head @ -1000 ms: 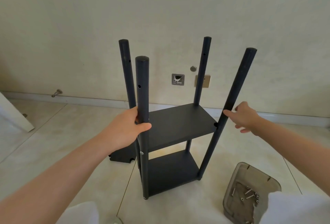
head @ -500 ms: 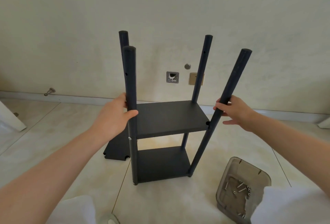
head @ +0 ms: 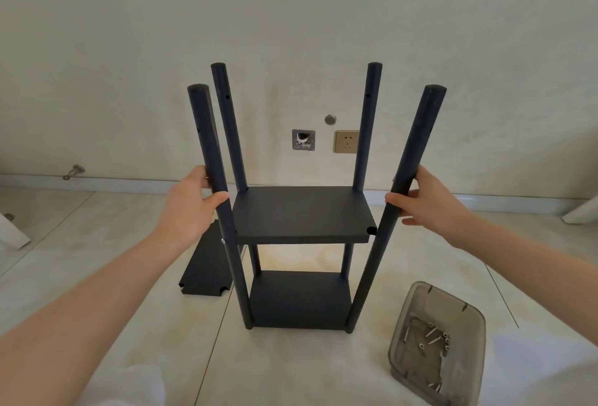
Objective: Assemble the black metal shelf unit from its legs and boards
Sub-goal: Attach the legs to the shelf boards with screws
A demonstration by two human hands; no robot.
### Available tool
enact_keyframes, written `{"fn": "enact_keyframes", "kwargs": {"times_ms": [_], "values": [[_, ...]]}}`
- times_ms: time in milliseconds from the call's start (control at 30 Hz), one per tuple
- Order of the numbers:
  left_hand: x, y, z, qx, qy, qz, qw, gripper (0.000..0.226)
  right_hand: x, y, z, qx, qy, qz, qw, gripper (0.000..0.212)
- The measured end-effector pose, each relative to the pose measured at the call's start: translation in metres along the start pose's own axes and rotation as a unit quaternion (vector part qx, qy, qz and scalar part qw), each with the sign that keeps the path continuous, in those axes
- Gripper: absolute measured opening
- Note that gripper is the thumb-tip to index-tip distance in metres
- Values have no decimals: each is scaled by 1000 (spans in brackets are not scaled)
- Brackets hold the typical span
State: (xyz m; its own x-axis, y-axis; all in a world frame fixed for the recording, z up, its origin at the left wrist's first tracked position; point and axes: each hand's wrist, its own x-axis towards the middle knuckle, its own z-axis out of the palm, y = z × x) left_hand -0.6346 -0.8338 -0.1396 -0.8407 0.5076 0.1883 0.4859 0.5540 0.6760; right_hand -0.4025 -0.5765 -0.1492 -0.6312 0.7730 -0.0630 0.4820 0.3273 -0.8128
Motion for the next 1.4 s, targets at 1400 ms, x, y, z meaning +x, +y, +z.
{"fn": "enact_keyframes", "kwargs": {"times_ms": [1400], "values": [[-103,42,176,-410,-226,-395,791,26,-33,14,18,-66,-102,-133,984,22]]}}
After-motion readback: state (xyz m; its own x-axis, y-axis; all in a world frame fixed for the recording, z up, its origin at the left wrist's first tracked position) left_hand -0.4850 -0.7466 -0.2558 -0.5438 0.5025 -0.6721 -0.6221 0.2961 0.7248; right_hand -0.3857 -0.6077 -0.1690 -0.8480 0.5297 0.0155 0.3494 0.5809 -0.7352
